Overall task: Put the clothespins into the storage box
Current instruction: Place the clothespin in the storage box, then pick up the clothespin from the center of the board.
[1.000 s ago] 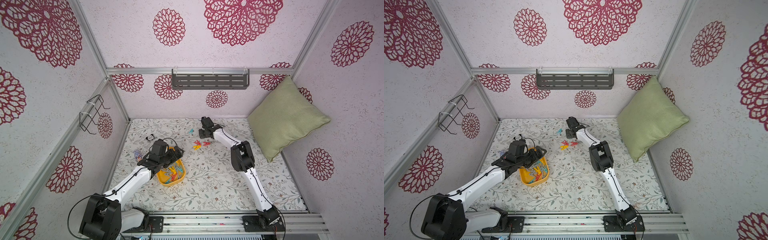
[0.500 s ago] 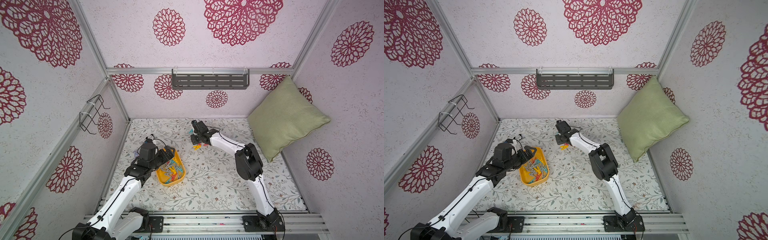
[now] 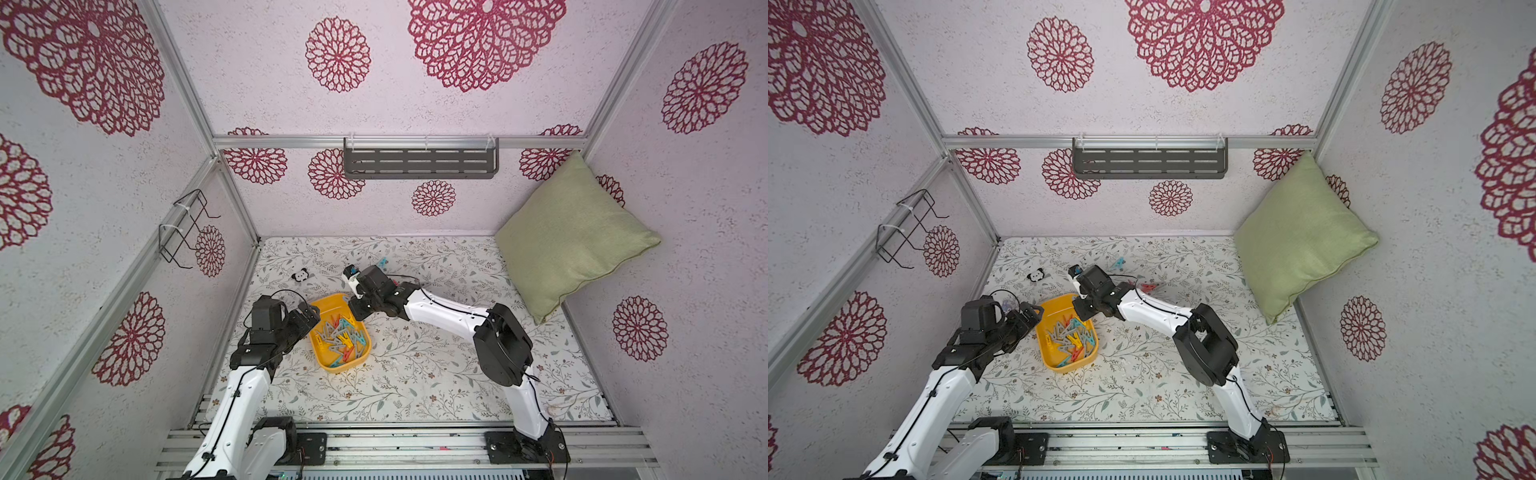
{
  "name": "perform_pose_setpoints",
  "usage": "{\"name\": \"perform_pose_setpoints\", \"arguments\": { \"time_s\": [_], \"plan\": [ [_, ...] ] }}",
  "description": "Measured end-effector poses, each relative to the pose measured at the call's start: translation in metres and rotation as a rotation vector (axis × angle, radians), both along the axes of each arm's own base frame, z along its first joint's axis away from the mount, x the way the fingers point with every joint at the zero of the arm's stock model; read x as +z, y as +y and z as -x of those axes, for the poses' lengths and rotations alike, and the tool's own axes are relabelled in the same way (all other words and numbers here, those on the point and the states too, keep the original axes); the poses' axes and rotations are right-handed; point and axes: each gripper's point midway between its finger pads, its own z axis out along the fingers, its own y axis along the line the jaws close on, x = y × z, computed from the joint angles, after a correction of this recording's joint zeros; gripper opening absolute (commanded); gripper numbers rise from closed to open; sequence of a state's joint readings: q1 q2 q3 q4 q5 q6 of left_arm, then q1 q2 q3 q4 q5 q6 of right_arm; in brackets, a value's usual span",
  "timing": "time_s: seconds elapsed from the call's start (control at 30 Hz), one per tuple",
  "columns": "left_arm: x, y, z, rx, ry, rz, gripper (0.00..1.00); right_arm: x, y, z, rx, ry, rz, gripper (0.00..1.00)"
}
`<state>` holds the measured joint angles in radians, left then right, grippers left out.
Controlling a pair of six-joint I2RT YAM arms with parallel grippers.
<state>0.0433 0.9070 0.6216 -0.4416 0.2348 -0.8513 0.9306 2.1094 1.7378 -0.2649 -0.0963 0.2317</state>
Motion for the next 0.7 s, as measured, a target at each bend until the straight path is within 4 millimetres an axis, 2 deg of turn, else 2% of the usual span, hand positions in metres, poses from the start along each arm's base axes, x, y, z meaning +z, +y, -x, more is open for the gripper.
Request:
{"name": "perform_pose_setpoints", "arguments": {
  "time_s": [0.17, 0.27, 0.4, 0.53, 0.7],
  "plan": [
    [0.004, -0.001, 0.006, -0.005, -0.019, 0.018, 0.97, 0.015, 0.018, 0.007, 0.035, -0.002, -0.055, 0.41],
    [0.006, -0.004, 0.007, -0.020, -0.026, 0.031, 0.97, 0.017, 0.019, 0.005, 0.029, -0.005, -0.070, 0.45],
    [0.006, -0.009, 0.007, -0.039, -0.022, 0.055, 0.97, 0.017, 0.014, -0.005, -0.005, -0.033, -0.058, 0.46],
    [0.003, -0.020, 0.006, -0.071, -0.010, 0.069, 0.97, 0.016, -0.004, -0.030, -0.099, -0.079, -0.024, 0.46],
    [-0.004, -0.045, 0.003, -0.142, 0.012, 0.078, 0.97, 0.017, -0.048, -0.080, -0.250, -0.113, 0.008, 0.46]
  ]
}}
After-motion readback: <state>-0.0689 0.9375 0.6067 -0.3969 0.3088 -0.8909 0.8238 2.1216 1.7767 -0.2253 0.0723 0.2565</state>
